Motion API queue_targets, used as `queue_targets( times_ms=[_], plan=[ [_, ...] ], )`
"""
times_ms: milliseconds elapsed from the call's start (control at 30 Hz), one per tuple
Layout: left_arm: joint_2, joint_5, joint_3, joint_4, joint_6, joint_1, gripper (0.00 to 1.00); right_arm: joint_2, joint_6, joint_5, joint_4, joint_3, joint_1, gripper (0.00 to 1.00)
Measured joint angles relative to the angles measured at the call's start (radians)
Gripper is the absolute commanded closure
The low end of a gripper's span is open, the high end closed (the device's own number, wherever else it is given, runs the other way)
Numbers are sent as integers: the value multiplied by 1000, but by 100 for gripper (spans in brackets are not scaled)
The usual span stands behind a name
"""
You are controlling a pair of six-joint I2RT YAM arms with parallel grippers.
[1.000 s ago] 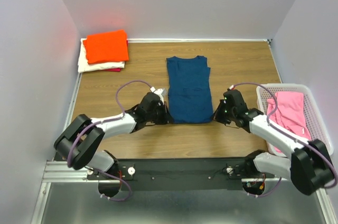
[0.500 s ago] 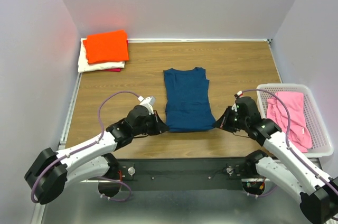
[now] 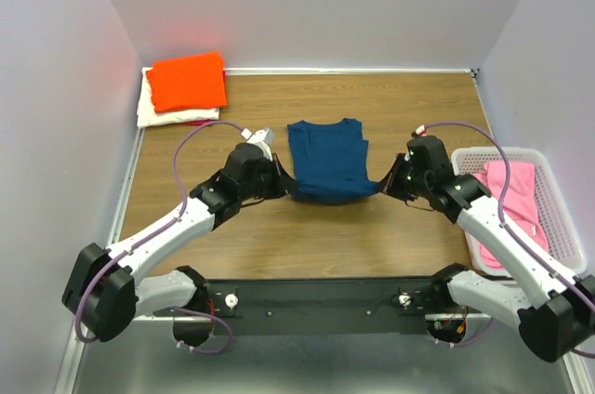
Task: Fold and stack the t-shirts
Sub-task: Fold the tshirt
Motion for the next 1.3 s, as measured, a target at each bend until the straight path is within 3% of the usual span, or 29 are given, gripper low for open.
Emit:
queue_targets(
  times_ms=[400, 633, 700, 733, 767, 800, 867, 900, 1033, 1167, 1300],
  plan=[
    [272, 119, 263, -16, 125, 185, 100, 363, -68, 107, 40, 293, -22, 100],
    [585, 209, 544, 18, 164, 311, 98, 753, -135, 82, 120, 577, -127, 100],
    [696, 230, 630, 25, 172, 339, 75, 900, -158, 53, 134, 705, -158, 91],
    [774, 240, 694, 36, 178, 353, 68, 956, -166, 44, 141, 758, -170, 83],
    [827, 245, 739, 35, 188, 362, 64, 1005, -174, 36, 154, 797, -180, 68],
    [931, 253, 835, 46, 198, 377, 42, 1089, -185, 27, 174, 860, -201, 62],
    [1037, 277, 932, 61, 203, 397, 37, 1173, -199, 16, 170, 914, -230, 48],
    [1083, 287, 973, 63, 210, 409, 36, 1197, -202, 14, 171, 930, -242, 46],
    [1126, 307, 1000, 66, 213, 441, 35, 1235, -219, 13, 159, 956, -285, 40],
    [1058, 306, 962, 90, 212, 444, 40, 1188, -229, 21, 164, 940, -286, 41],
    [943, 305, 858, 130, 203, 432, 55, 1091, -235, 36, 173, 878, -278, 43]
  ],
)
